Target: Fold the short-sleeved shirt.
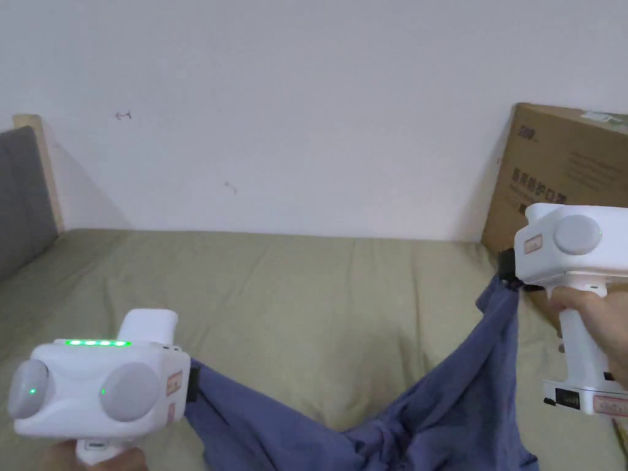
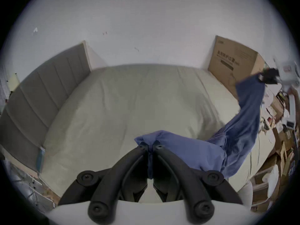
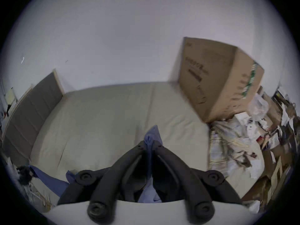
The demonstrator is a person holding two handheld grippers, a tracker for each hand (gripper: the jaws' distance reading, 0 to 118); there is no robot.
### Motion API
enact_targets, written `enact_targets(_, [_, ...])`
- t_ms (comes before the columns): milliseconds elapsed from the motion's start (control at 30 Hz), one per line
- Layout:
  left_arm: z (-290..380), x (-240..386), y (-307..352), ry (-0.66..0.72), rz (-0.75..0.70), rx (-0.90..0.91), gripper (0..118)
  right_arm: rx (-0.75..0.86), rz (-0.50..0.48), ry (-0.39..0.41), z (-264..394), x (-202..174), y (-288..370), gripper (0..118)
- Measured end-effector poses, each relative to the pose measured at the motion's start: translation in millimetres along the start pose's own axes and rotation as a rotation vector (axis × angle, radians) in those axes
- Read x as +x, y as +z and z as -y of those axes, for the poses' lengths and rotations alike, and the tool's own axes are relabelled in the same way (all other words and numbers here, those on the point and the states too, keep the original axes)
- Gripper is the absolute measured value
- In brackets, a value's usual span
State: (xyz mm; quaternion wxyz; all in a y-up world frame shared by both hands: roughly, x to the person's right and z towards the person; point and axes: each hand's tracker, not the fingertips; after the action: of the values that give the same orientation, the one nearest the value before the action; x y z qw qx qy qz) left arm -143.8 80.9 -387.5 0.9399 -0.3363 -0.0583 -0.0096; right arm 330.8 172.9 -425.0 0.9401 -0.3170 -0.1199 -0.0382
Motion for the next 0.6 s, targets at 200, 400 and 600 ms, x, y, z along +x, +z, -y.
enact_targets(200, [-82.2, -27.4, 20.6, 0.009, -0.099, 0.094, 3, 0.064, 0.112, -0.078, -21.1, 61.2, 47.1, 6])
enact_targets(400, [-154.4, -50.9, 40.4, -0.019, -0.182, 0.174, 3, 0.087, 0.106, -0.192, -47.2, 96.3, 67.5, 6])
enact_targets(600, [-202.6, -79.4, 35.0, 0.038, -0.236, 0.212, 3, 0.132, 0.089, -0.269, -83.8, 104.1, 56.7, 6])
